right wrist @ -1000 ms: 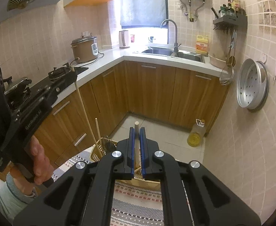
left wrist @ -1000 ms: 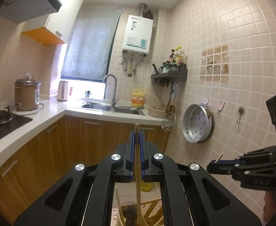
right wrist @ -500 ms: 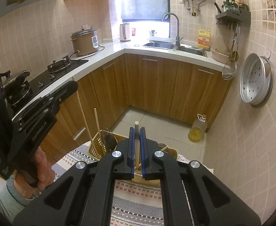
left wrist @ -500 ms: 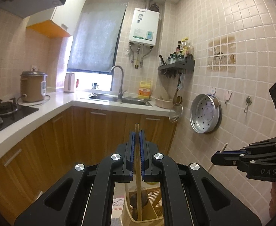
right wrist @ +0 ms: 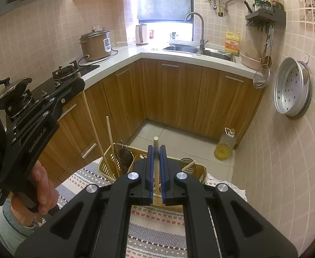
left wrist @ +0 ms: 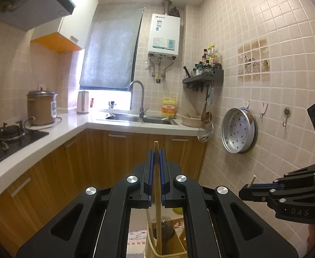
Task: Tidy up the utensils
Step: 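Lower both held chopsticks down into the beige basket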
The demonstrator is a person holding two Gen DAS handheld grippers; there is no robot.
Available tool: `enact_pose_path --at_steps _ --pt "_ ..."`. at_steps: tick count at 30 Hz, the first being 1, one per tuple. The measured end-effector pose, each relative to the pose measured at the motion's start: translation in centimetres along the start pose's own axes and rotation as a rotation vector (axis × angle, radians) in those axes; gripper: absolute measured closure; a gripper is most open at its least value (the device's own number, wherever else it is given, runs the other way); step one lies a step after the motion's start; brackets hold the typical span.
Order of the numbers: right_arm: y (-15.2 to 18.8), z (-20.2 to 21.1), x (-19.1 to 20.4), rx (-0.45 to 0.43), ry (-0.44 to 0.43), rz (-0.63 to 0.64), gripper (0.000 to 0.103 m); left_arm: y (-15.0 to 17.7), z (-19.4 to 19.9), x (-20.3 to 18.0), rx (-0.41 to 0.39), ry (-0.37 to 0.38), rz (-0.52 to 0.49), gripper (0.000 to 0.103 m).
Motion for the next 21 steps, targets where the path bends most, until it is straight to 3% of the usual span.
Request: enact_pose_path --at_steps 21 --pt "0.8 -0.4 0.5 0.016 0.033 0.012 0.099 1.6 -0.5 -0.2 0.023 -0.013 -0.03 0.099"
Point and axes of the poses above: each gripper's, at about its wrist camera, not at the fingertips, and z roughly against the way its jaws point, x to its left, y to its underside, the point moved 4 cm from there along -z, roughly the way its jaws point, and after that the axes turned 2 degrees about z, right-handed, at the moved point
